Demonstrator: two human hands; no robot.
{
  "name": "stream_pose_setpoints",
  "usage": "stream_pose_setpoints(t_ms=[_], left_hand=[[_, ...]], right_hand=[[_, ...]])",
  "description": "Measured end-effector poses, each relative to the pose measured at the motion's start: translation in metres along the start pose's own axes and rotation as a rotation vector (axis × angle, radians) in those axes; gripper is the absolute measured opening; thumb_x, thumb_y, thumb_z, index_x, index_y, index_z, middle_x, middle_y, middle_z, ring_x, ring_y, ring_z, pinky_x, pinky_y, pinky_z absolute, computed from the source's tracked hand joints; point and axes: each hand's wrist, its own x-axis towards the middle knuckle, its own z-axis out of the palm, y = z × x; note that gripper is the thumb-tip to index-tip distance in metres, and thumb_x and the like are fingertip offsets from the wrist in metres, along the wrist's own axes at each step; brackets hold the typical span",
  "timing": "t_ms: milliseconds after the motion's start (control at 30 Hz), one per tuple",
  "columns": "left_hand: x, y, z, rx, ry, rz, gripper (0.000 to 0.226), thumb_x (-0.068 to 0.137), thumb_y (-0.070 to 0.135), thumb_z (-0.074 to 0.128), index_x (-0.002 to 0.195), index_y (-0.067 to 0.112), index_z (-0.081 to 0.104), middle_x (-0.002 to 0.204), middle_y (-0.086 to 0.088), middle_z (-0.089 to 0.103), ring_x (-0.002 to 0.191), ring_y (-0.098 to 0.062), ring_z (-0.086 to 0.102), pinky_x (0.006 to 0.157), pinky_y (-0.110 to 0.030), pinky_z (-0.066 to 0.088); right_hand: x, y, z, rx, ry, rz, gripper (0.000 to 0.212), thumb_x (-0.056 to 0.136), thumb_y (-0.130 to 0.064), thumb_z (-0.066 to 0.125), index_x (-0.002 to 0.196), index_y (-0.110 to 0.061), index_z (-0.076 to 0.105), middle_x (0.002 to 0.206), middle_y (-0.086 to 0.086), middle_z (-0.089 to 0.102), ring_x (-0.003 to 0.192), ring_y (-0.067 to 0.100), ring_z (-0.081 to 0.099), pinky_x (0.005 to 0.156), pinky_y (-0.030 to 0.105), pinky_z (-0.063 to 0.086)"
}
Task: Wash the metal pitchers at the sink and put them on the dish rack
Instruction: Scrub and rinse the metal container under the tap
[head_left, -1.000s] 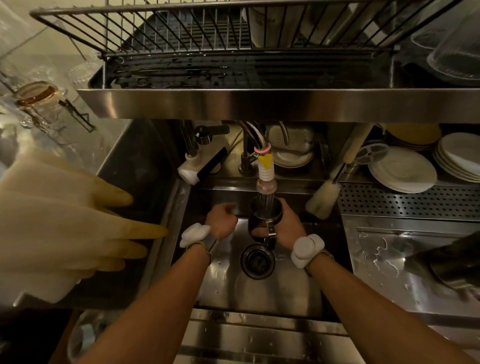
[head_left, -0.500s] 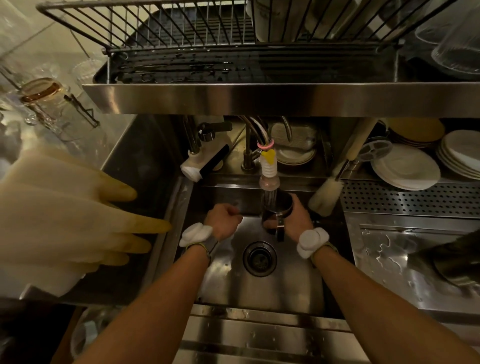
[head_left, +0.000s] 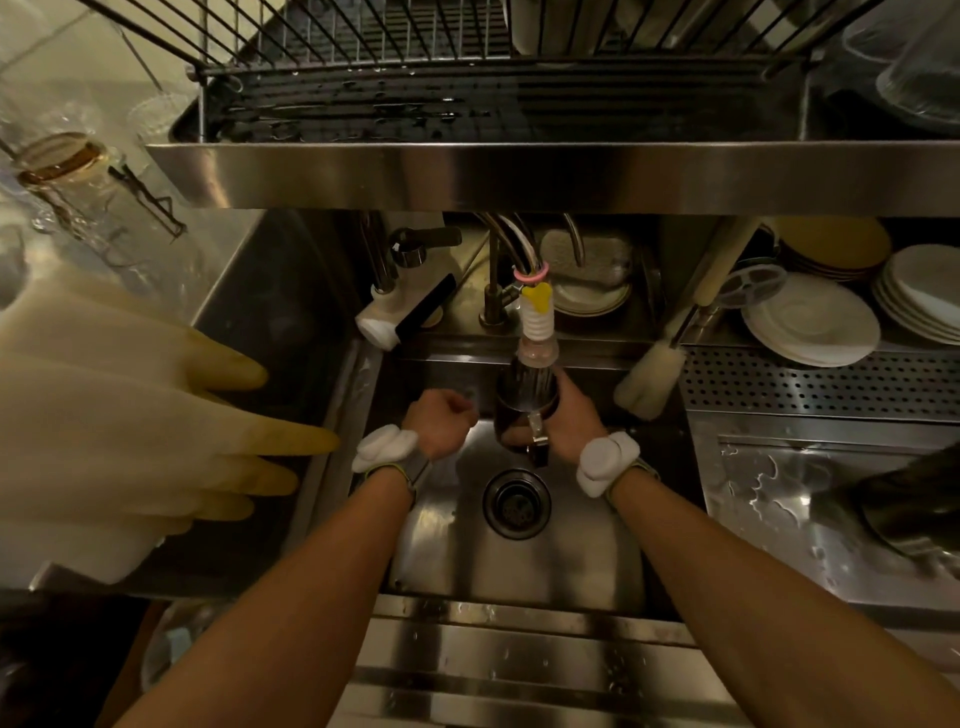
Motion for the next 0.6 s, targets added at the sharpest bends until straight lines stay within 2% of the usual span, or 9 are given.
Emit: stream_pose_setpoints(t_ms=[67,133,233,300,400,500,600], left_hand=[[0.001,0.003,0.000,0.014,0.004,0.014,0.026,0.086,0.025,0.065,0.109,0.015,0.070,0.114,-0.008,0.070,0.109,-0.025,0.063,0.092,-0.029,0.046],[0.001,0.005,0.002,0.029,0.003,0.022,0.026,0.086,0.025,0.064,0.110,0.016,0.070,0.116,-0.007,0.069,0.110,-0.024,0.063,0.091,-0.027,0.046],[0.001,0.007,0.003,0.045,0.003,0.015,0.026,0.087,0.025,0.064,0.110,0.016,0.070,0.116,-0.008,0.069,0.110,-0.025,0.063,0.091,-0.027,0.046],[0.000,0.008,0.003,0.044,0.004,0.011,0.027,0.086,0.025,0.064,0.111,0.016,0.069,0.117,-0.008,0.069,0.111,-0.025,0.063,0.093,-0.029,0.046],[-0.002,0.008,0.002,0.049,-0.011,0.032,0.028,0.087,0.026,0.063,0.113,0.016,0.069,0.119,-0.007,0.068,0.113,-0.025,0.062,0.095,-0.029,0.046],[-0.003,0.006,0.000,0.042,0.005,0.035,0.027,0.088,0.027,0.062,0.111,0.015,0.069,0.117,-0.008,0.068,0.112,-0.025,0.062,0.094,-0.028,0.045],[-0.007,0.010,-0.001,0.039,0.014,0.026,0.027,0.088,0.029,0.062,0.110,0.015,0.070,0.117,-0.007,0.069,0.113,-0.025,0.061,0.095,-0.029,0.046]], right_hand=[[-0.004,0.007,-0.009,-0.024,0.001,0.009,0.089,0.054,-0.018,0.089,0.131,-0.021,0.046,0.121,-0.003,0.060,0.111,0.012,0.054,0.096,0.030,0.045],[0.001,0.008,-0.014,-0.028,0.041,0.009,0.092,0.052,-0.027,0.090,0.132,-0.018,0.046,0.125,-0.001,0.061,0.115,0.015,0.056,0.102,0.037,0.046],[0.003,-0.001,-0.008,-0.015,0.026,-0.003,0.088,0.059,-0.020,0.087,0.135,-0.018,0.042,0.122,-0.002,0.059,0.111,0.016,0.056,0.097,0.032,0.045],[0.000,0.000,-0.007,-0.028,-0.019,-0.015,0.090,0.057,-0.017,0.089,0.134,-0.019,0.043,0.122,-0.003,0.058,0.110,0.013,0.054,0.097,0.030,0.043],[0.002,0.012,-0.017,-0.048,0.017,-0.005,0.091,0.051,-0.023,0.091,0.131,-0.020,0.047,0.121,-0.007,0.060,0.110,0.012,0.056,0.100,0.035,0.046],[0.006,0.007,-0.020,-0.074,0.009,0.015,0.089,0.057,-0.014,0.088,0.134,-0.017,0.044,0.117,-0.005,0.058,0.108,0.013,0.055,0.090,0.028,0.044],[0.002,-0.001,-0.022,-0.157,-0.071,-0.021,0.083,0.060,-0.018,0.087,0.132,-0.018,0.046,0.121,0.001,0.060,0.109,0.016,0.056,0.089,0.029,0.044]])
